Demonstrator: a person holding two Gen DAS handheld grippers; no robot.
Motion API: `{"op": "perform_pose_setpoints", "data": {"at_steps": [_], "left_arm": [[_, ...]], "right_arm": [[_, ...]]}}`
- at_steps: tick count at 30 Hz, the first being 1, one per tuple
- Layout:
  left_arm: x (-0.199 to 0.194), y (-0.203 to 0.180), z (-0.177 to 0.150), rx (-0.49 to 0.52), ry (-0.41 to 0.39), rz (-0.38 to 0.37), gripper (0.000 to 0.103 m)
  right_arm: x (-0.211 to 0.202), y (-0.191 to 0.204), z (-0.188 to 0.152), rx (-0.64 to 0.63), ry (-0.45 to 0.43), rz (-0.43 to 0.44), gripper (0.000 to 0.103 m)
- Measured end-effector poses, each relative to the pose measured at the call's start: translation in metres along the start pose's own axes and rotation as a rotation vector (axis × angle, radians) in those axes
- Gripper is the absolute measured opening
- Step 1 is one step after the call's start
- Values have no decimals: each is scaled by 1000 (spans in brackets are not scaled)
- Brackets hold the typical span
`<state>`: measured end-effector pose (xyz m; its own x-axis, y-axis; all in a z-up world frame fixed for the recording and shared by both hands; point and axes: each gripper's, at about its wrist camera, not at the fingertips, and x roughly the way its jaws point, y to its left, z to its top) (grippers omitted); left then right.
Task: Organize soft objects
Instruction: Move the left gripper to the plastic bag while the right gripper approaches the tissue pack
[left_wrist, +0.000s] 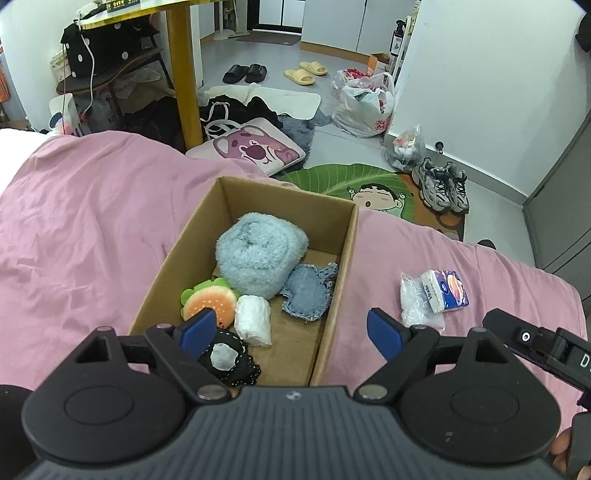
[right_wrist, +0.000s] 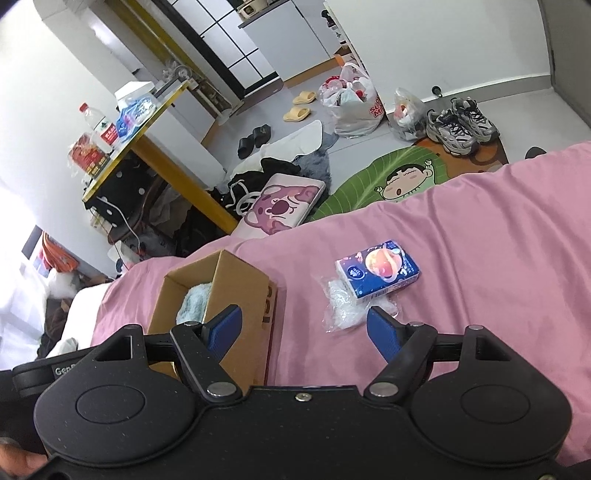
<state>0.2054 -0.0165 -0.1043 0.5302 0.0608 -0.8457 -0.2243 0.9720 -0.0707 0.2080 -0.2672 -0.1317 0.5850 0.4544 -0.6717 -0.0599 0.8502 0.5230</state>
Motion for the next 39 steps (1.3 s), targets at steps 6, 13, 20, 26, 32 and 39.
{"op": "perform_pose_setpoints", "data": {"at_steps": [6, 13, 20, 26, 32, 39], "left_arm": [[-3, -8, 1, 2, -6, 14, 87], [-4, -19, 2, 10, -23, 11, 87], [0, -34, 4, 28, -33, -5, 87], [8, -51, 6, 60, -29, -17, 86], [18, -59, 10, 65, -29, -31, 83], [35, -69, 11, 70, -3, -46, 70]], "right_arm": [[0, -6, 5, 8, -8, 19, 74], [-3, -18, 9, 15, -12, 18, 74], [1, -33, 13, 48, -6, 5, 74], [8, -38, 15, 53, 4, 2, 74], [20, -46, 20, 52, 24, 1, 74], [34, -52, 26, 42, 39, 5, 74]]}}
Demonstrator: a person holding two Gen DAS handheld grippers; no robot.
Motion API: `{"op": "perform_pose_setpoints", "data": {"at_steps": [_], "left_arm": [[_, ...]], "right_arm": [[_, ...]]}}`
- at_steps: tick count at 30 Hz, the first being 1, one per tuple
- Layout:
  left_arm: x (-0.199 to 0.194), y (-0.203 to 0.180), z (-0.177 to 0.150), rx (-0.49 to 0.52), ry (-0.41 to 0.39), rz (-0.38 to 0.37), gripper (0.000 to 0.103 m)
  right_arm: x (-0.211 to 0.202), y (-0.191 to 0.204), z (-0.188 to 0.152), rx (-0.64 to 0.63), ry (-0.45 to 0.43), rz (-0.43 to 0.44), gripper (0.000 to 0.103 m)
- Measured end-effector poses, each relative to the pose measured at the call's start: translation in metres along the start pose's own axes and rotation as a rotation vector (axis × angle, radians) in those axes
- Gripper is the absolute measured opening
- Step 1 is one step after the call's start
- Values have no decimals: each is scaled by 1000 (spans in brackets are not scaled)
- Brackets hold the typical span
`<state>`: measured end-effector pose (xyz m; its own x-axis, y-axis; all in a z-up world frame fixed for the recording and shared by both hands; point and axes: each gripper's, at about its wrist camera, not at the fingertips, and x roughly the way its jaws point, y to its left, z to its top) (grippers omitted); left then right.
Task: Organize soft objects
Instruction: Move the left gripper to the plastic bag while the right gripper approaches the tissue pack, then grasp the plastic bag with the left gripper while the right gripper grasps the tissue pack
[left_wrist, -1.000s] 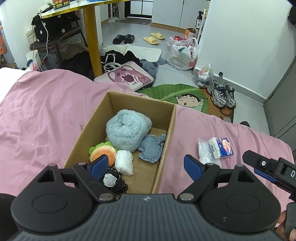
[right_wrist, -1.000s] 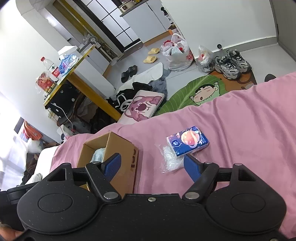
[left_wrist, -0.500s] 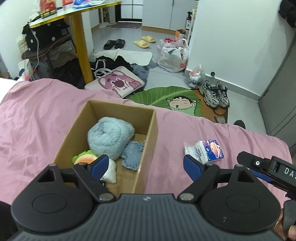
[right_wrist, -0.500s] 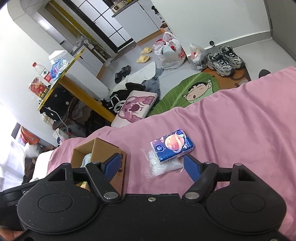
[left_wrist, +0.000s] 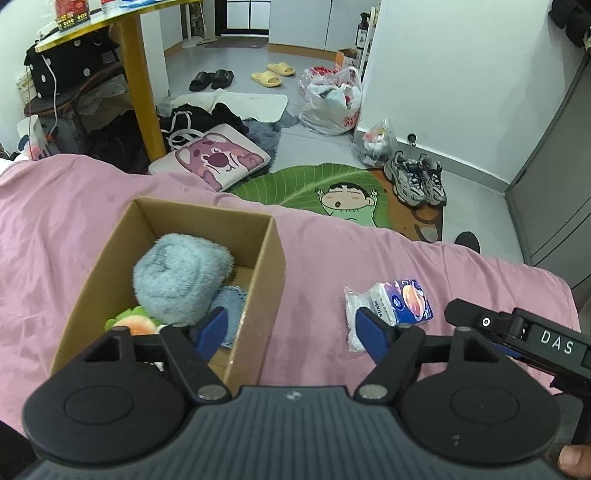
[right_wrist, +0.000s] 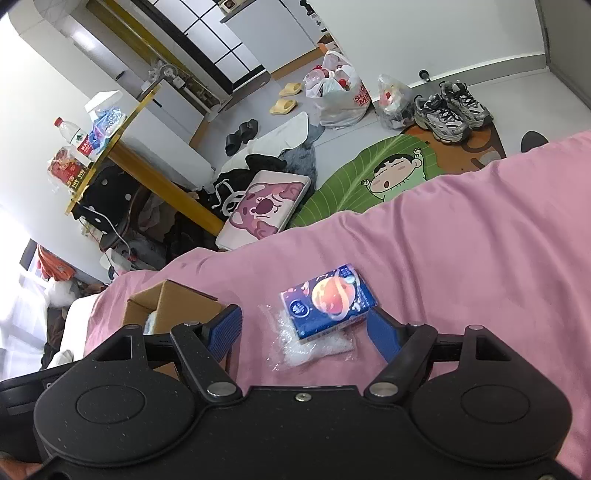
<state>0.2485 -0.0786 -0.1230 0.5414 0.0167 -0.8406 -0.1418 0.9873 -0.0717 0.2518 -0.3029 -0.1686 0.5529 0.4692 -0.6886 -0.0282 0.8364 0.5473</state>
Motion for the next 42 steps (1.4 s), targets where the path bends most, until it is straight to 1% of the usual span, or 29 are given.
{"op": "perform_pose_setpoints", "data": {"at_steps": [3, 6, 8, 13, 17, 21, 23, 26, 29, 31, 34, 37, 41, 42], "left_arm": [[9, -3, 3, -7, 13, 1, 64], [14, -8, 6, -8, 17, 15, 63], [16, -10, 10, -14, 17, 8, 62], [22, -20, 15, -12, 7, 5, 61], [36, -26, 17, -10, 36, 0, 58], [45, -29, 19, -13, 43, 12, 57], [50, -30, 20, -16, 47, 14, 57], [59, -30, 22, -26, 60, 20, 57], [66, -31, 24, -38, 72, 24, 57], [68, -30, 25, -44, 71, 29, 57], [72, -32, 24, -42, 81, 28, 57], [77, -38, 21, -21, 89, 38, 60], [83, -52, 17, 21, 88, 58, 72], [84, -55, 16, 25, 87, 51, 73]], "right_arm": [[5, -4, 5, 3, 7, -3, 74], [6, -7, 10, 3, 1, 4, 74], [8, -8, 13, -2, -1, 21, 74], [27, -10, 20, -32, 25, 30, 74], [46, -9, 21, -75, 84, 39, 74], [64, -8, 15, -105, 146, 7, 74], [71, -10, 11, -109, 174, -7, 79], [79, -10, 7, -137, 197, -16, 80], [79, -10, 8, -171, 202, -19, 74], [74, -10, 10, -175, 194, -3, 74], [63, -14, 12, -164, 178, -22, 74], [53, -23, 12, -127, 171, -55, 74], [43, -32, 13, -100, 156, -82, 74], [39, -34, 14, -93, 152, -88, 74]]}}
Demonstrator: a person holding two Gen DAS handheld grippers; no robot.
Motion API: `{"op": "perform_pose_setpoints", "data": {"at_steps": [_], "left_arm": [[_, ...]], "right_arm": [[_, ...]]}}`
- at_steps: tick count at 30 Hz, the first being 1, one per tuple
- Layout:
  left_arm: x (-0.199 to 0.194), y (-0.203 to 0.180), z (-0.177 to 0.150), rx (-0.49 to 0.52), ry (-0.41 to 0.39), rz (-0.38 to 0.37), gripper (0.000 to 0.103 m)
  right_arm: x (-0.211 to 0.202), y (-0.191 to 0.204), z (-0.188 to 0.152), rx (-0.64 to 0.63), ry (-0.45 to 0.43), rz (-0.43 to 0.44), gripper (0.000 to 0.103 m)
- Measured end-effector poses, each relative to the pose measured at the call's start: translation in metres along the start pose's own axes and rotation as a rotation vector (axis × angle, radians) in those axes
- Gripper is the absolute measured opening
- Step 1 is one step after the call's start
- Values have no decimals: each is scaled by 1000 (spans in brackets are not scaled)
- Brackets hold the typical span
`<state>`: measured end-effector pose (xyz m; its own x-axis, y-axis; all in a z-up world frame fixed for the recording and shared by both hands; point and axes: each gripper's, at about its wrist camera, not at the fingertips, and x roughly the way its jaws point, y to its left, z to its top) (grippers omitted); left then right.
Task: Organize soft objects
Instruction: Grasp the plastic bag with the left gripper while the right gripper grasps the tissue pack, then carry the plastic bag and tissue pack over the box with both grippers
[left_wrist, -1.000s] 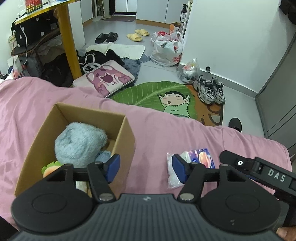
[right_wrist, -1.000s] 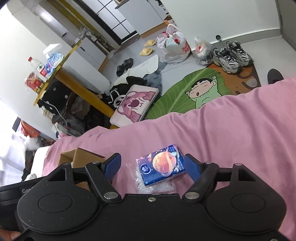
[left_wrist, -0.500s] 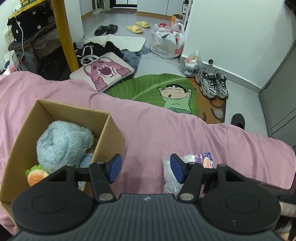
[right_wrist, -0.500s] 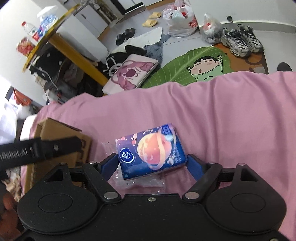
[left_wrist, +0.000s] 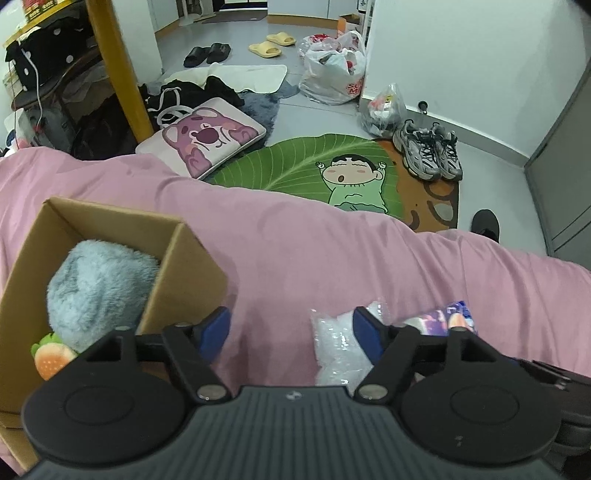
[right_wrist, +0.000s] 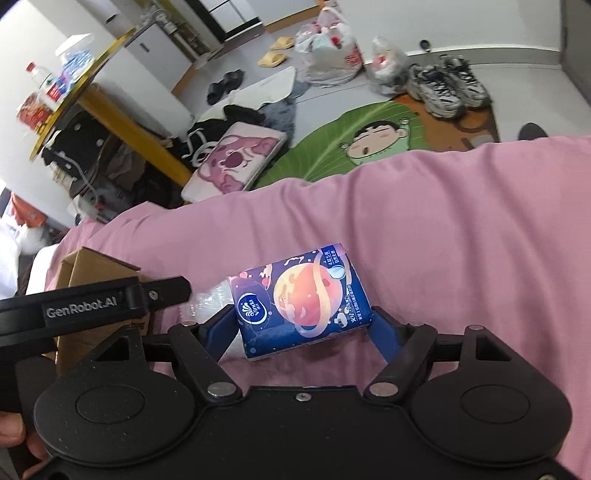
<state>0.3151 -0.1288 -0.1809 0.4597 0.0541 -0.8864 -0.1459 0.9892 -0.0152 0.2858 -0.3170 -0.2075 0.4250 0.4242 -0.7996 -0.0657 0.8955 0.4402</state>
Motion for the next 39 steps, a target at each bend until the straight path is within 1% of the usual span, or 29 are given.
{"op": "perform_pose_setpoints", "data": {"at_steps": [2, 6, 9, 11, 14, 18, 20, 22, 23, 24, 27, 30, 39], "left_arm": [[4, -4, 0, -5, 24, -41, 73], [6, -13, -2, -1, 29, -52, 73], [18, -18, -4, -8, 71, -68, 73], [30, -17, -7, -26, 105, -67, 73], [41, -16, -11, -41, 131, -78, 73], [50, -9, -15, -88, 152, -99, 73], [51, -8, -15, -85, 152, -108, 73], [50, -9, -15, -68, 152, -113, 66], [49, -8, -15, -72, 154, -128, 53], [47, -8, -14, -76, 158, -139, 46], [39, -4, -14, -79, 159, -146, 36], [28, -1, -14, -81, 140, -156, 33], [-7, 13, -10, -92, 81, -175, 33]], "right_arm": [[-4, -4, 1, 12, -7, -2, 74], [-12, -8, 4, 19, -22, -19, 74], [-18, -10, 7, 13, -28, -35, 74], [-22, -11, 8, 8, -32, -43, 74], [-27, -12, 8, 5, -35, -56, 74], [-31, -9, 7, 10, -44, -68, 74], [-32, -9, 7, 14, -47, -67, 74], [-34, -5, 7, 9, -50, -68, 74], [-34, -2, 6, 5, -52, -66, 74], [-35, 2, 6, 1, -53, -65, 74], [-39, 9, 4, -9, -60, -59, 74], [-43, 17, 3, -17, -72, -53, 74], [-62, 36, -3, -36, -113, -52, 74]]}}
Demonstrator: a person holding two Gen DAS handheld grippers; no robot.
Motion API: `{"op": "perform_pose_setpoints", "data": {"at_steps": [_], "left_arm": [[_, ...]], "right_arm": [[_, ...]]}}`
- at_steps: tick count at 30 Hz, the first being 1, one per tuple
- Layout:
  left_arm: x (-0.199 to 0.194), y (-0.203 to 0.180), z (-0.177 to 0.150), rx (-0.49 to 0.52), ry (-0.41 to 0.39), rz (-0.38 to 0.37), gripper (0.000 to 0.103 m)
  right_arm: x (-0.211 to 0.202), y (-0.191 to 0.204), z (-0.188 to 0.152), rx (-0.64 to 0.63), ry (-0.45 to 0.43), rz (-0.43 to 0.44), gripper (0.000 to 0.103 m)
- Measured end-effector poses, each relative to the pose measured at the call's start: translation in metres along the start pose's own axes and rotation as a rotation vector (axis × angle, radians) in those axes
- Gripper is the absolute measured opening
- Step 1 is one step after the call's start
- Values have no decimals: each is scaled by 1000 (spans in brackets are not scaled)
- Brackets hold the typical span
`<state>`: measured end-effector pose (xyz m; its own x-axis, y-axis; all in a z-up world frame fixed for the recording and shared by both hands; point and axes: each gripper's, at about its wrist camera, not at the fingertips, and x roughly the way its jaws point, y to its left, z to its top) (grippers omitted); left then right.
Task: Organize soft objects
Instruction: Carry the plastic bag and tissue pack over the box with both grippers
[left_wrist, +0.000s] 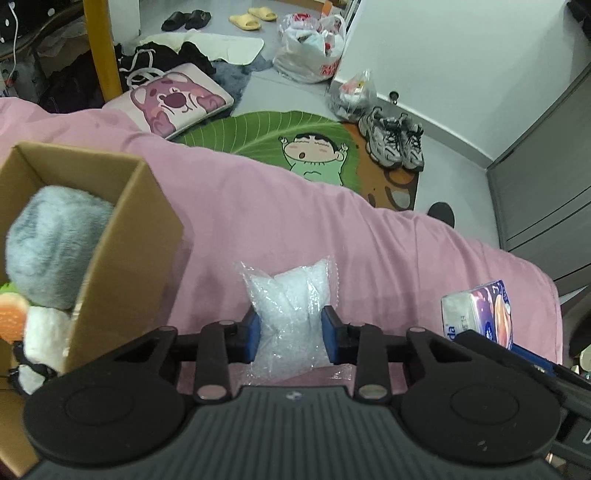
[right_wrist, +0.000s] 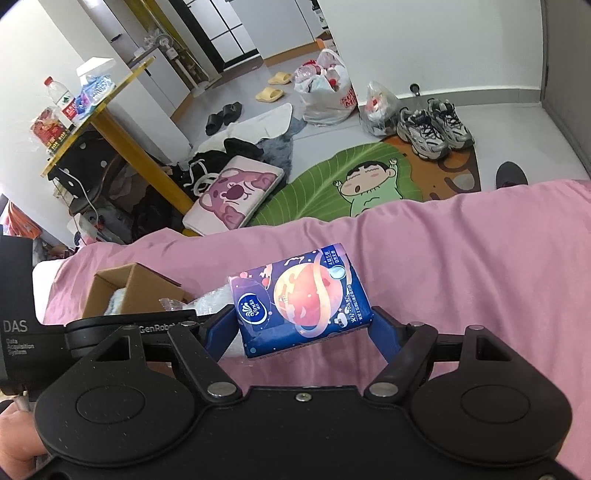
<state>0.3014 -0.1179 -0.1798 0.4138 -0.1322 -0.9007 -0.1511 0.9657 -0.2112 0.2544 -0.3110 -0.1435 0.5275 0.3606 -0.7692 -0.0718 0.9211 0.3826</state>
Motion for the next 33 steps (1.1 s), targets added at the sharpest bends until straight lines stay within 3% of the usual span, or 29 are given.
{"op": "perform_pose_setpoints", "data": {"at_steps": [14, 33], "left_arm": [[-56, 23, -13, -16, -78, -19, 33], [-110, 68, -30, -56, -169, -40, 33]], "right_arm": [[-32, 35, -11, -47, -68, 2, 74], [-46, 88, -20, -112, -122, 8, 74]]}}
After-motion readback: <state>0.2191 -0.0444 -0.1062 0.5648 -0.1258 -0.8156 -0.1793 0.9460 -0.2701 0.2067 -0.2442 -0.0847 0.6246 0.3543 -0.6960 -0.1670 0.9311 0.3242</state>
